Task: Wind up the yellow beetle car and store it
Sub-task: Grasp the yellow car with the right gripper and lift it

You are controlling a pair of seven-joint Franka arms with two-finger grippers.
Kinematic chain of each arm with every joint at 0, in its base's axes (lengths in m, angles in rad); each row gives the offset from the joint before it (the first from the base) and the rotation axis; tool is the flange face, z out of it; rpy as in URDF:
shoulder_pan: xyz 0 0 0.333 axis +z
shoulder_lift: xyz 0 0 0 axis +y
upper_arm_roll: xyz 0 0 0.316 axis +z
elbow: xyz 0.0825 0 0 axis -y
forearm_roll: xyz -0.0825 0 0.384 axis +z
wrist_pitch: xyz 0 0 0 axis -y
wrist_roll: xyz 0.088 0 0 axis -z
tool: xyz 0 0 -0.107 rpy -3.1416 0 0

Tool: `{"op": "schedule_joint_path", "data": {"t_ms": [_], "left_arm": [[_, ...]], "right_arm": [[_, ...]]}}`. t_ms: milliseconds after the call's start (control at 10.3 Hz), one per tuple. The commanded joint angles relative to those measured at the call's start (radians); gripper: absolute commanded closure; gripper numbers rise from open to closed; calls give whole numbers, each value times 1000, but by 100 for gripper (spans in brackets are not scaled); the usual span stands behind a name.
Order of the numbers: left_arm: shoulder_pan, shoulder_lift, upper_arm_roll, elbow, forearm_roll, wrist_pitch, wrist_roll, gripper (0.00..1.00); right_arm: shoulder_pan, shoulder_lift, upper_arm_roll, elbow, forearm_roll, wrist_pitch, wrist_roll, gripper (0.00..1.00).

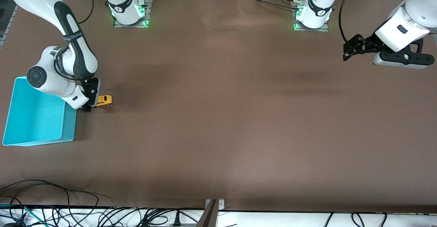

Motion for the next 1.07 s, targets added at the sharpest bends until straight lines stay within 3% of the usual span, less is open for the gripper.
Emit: {"op": "schedule_joint_path", "data": {"t_ms": [0, 291, 678, 969], "left_arm": [[9, 13, -2, 25, 23, -10, -9, 0], [9, 13, -2, 25, 23, -10, -11, 0], [9, 14, -2, 25, 22, -10, -11, 0], [7, 13, -2, 25, 22, -12, -12, 0]], "right_arm": [[-9, 7, 5, -4, 27, 20, -33, 0], [-9, 21, 9, 5, 27, 25, -53, 100], [-3, 9, 28, 28, 28, -1, -46, 100], [-3, -14, 31, 165, 30, -226, -38, 100]]}}
